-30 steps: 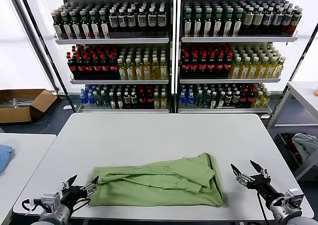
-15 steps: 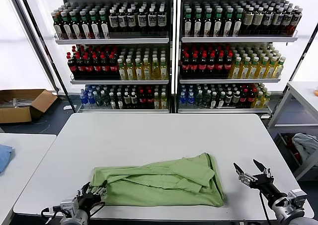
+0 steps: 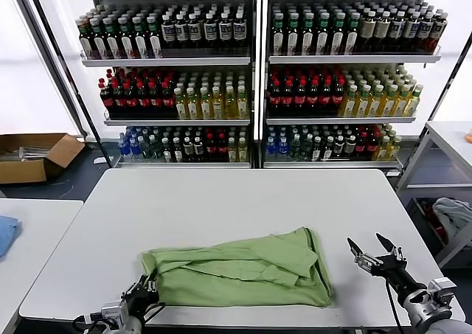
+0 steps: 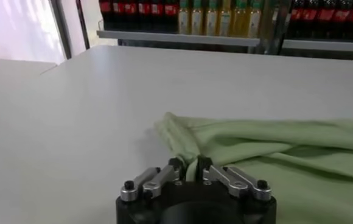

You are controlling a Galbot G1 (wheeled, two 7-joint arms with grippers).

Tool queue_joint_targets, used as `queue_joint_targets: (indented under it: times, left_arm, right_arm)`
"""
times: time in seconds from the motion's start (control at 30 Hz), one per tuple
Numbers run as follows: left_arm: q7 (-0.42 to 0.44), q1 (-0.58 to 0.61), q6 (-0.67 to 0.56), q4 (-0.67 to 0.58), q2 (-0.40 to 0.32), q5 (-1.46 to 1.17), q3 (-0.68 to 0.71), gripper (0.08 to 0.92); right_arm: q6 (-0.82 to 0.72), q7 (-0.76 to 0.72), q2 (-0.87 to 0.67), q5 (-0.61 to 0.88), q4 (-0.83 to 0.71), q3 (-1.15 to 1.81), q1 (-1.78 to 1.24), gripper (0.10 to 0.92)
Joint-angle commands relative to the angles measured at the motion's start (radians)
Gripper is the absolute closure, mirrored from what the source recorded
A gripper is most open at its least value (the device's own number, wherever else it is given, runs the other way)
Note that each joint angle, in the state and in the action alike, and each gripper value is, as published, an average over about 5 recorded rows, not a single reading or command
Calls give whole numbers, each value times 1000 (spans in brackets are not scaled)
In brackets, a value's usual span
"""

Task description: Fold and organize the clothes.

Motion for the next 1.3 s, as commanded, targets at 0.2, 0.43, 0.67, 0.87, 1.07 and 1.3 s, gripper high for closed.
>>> queue_joint_targets:
  times: [0.2,0.43,0.67,0.87,1.07,1.3]
  left_arm:
    - [119,-32,-124,49,176,-4,-307,909]
    - [239,-49,-132,182,330,-105,-583,909]
    - [297,-103,-116,252,440,-142,-671,909]
    - [304,-179,-66,164,411,-131,-559,909]
    - [306,-183,-32,-11,313,-127,-459,909]
    - [306,-134,-14,-158,205,-87,-311,909]
  right_arm:
    - [-2,4,-1,8,11,-7,10,203]
    - [-6,7,-2,8,23,-19,17,203]
    - [-14,12,0,7,40,-31,28,203]
    - [-11,10,-1,11,48,-30,8,203]
    - [-16,17,0,8,72,-32,-6,203]
    - [-25,28,5,-5,88,-58,-3,203]
